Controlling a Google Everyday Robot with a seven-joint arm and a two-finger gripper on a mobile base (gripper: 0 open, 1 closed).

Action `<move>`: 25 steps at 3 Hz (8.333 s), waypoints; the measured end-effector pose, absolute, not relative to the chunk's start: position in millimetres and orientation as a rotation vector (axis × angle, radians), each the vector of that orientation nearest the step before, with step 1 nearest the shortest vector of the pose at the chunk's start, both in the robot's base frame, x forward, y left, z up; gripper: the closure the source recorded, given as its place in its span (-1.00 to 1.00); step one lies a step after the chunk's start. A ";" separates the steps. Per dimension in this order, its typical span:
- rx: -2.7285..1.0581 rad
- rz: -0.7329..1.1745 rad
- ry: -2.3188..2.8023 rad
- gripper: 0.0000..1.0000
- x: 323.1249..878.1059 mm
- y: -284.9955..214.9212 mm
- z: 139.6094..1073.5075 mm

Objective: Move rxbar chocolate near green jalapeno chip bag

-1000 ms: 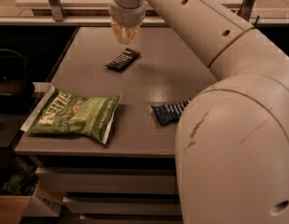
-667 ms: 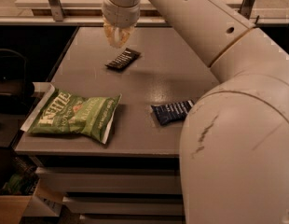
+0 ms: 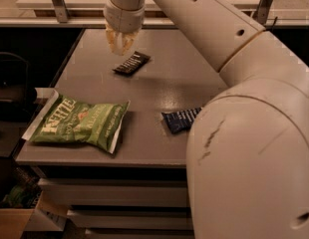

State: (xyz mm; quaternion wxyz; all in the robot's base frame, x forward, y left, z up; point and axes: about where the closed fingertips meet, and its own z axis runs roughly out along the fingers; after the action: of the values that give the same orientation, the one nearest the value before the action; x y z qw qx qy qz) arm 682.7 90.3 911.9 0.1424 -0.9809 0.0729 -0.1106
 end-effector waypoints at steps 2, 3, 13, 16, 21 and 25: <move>-2.910 -0.324 0.281 -0.77 711.2 80.1 878.9; -2.985 -0.321 0.294 -1.00 718.1 75.3 860.3; -3.002 -0.368 0.282 1.00 720.6 74.1 877.5; -2.927 -0.237 0.072 1.00 666.4 104.6 918.2; -2.808 0.054 0.083 1.00 595.8 146.1 902.2; -2.964 -0.005 0.300 0.20 587.9 148.2 869.3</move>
Offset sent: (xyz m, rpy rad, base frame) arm 0.0372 -0.0243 -0.0475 -0.1624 0.0354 -0.0868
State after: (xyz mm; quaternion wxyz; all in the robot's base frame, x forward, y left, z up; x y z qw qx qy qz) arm 587.9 148.2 869.3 0.0810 -0.9917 0.1003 -0.0015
